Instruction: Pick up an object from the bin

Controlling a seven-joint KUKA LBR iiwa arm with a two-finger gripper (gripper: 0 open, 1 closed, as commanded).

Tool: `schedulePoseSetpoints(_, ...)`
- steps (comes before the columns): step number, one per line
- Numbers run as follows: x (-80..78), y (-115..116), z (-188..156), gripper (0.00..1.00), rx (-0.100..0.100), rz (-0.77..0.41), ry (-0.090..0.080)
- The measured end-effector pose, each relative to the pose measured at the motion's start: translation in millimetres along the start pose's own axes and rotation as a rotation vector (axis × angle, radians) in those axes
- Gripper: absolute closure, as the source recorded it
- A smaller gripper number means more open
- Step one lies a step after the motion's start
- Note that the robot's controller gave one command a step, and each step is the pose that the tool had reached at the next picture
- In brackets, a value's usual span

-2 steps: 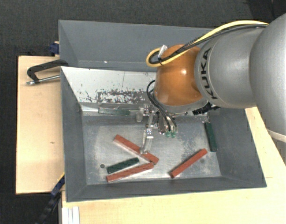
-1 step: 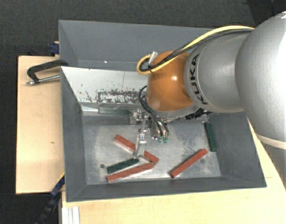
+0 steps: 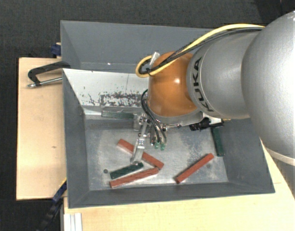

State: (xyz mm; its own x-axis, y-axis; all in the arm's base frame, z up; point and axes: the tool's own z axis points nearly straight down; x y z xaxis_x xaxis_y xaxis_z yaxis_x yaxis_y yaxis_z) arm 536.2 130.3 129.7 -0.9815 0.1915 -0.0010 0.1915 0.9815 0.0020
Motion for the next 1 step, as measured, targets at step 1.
schedulePoseSetpoints(1,-9.5,0.7,51.0,0.0,0.0,0.014,-0.002)
